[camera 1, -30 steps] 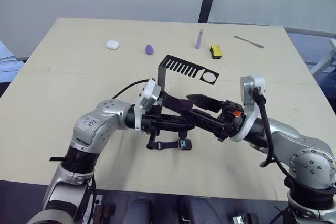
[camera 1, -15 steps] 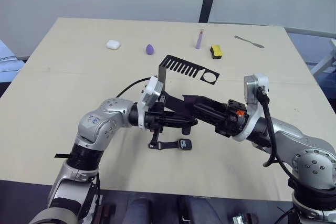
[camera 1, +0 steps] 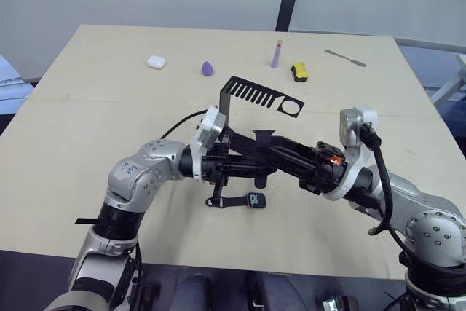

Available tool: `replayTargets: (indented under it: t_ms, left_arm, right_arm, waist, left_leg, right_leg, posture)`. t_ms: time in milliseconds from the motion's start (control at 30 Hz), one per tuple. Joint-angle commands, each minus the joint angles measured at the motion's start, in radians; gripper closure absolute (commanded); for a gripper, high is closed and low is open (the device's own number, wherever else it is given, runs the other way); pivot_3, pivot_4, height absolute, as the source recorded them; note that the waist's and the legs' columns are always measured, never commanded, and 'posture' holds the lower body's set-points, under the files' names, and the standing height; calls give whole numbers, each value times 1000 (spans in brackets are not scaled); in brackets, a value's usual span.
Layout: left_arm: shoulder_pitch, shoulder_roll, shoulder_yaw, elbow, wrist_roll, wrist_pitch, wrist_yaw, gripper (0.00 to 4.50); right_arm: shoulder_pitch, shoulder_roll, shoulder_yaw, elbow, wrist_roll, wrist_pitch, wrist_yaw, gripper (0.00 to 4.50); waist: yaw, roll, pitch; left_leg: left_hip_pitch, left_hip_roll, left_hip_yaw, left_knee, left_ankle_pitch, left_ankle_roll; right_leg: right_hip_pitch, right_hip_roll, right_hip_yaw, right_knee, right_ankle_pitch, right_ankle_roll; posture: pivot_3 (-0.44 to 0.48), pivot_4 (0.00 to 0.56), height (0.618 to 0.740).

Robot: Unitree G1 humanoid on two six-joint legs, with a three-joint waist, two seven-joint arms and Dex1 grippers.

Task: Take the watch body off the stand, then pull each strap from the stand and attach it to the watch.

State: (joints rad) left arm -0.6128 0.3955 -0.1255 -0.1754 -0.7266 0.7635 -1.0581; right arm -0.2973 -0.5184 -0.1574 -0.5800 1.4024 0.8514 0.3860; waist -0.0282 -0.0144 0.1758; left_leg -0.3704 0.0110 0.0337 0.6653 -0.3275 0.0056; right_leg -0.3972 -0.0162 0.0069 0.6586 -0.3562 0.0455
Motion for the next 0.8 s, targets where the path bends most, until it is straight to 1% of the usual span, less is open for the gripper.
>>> replayTargets:
  t_ms: [33, 433, 467, 500, 567, 600, 800]
  left_arm:
    - [-13, -12, 28, -18, -37, 11, 14, 4500]
    - [-17, -27, 21, -18, -33, 12, 22, 4500]
    - [-16, -27, 20, -18, -32, 12, 22, 4500]
    - [-16, -27, 20, -19, -31, 11, 21, 4500]
    - [-14, -26, 19, -20, -30, 10, 20, 4500]
    - [-14, -26, 19, -20, -30, 10, 20, 4500]
    - [-18, -27, 22, -16, -30, 9, 21, 4500]
  right_arm:
    - [5, 9, -5, -28, 21, -33, 7, 2506]
    - [-10, 21, 28, -18, -17, -58, 6, 2506]
    - [-13, 24, 28, -17, -14, -60, 4, 3018]
    - [-15, 24, 28, -18, -14, -62, 2, 3255]
    - [-15, 24, 28, -19, -15, -67, 0, 4159]
    - [-17, 26, 27, -19, -8, -69, -3, 4472]
    - [-21, 24, 19, -15, 16, -70, -7, 4472]
  waist:
    - [0, 0, 0]
    - [0, 0, 0]
    - [0, 0, 0]
    - [0, 0, 0]
    - [0, 0, 0]
    - [0, 0, 0]
    - [0, 0, 0]
  left_leg:
    - [0, 0, 0, 0, 0, 0]
    - [0, 0, 0, 0, 1, -1]
    - [0, 0, 0, 0, 1, -1]
    - [0, 0, 0, 0, 1, -1]
    - [0, 0, 0, 0, 1, -1]
    - [0, 0, 0, 0, 1, -1]
    - [0, 0, 0, 0, 1, -1]
  right_leg:
    - [0, 0, 0, 0, 0, 0]
    - [0, 0, 0, 0, 0, 0]
    - [0, 0, 0, 0, 0, 0]
    - [0, 0, 0, 0, 0, 0]
    - [0, 0, 0, 0, 0, 0]
    - [0, 0, 0, 0, 0, 0]
    - [0, 0, 0, 0, 0, 0]
  posture:
    - [0, 150, 740]
    - [0, 150, 740]
    - [0, 150, 740]
    - [0, 150, 740]
    - [0, 150, 740]
    - [0, 150, 740]
    - [0, 150, 740]
